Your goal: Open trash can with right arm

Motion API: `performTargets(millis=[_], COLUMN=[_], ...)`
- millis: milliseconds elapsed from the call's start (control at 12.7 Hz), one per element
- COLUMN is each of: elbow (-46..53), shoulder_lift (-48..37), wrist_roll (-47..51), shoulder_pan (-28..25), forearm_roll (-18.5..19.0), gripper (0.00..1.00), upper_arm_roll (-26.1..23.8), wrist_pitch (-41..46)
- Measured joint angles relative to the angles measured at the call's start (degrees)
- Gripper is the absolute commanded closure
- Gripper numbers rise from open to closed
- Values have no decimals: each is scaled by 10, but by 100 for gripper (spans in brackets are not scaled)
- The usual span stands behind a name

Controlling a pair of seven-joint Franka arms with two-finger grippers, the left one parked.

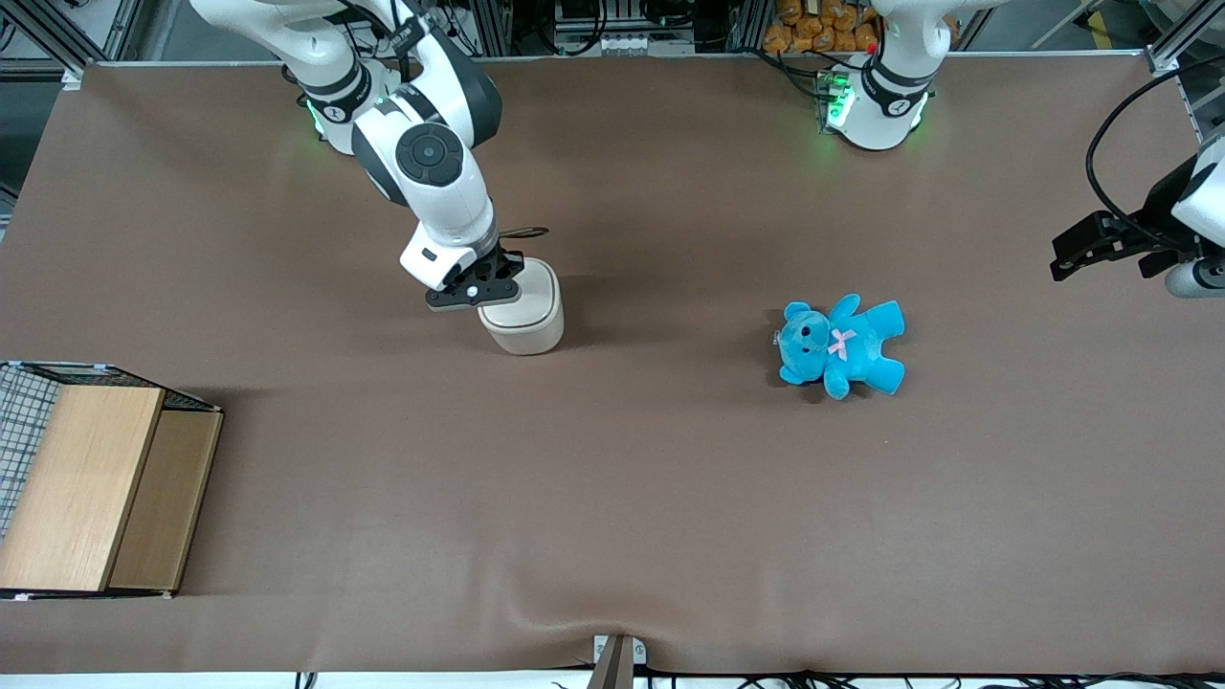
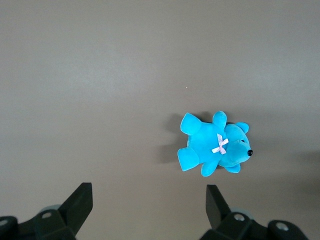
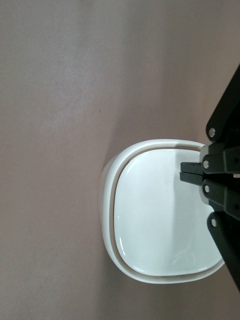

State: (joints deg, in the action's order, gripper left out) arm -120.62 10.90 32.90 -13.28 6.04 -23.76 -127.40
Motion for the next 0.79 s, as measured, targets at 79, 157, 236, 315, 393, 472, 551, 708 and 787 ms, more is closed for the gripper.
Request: performTargets(millis=[79, 157, 236, 315, 393, 472, 551, 708, 787], elbow=[0, 0, 0, 0, 0, 0, 0, 0, 0], shoulder_lift=[3, 6, 9, 12, 15, 17, 17, 17, 18], wrist_roll=[3, 5, 6, 7, 8, 8, 8, 10, 15], shoulder_pan=[0, 0, 0, 0, 0, 0, 0, 0, 0], forearm_roll=[1, 3, 6, 7, 8, 9, 9, 9, 11], gripper=[99, 99, 99, 99, 99, 99, 99, 99, 99], upper_arm_roll=[0, 1, 1, 1, 2, 4, 4, 4, 4], wrist_pitch=[0, 0, -1, -2, -4, -5, -6, -6, -7])
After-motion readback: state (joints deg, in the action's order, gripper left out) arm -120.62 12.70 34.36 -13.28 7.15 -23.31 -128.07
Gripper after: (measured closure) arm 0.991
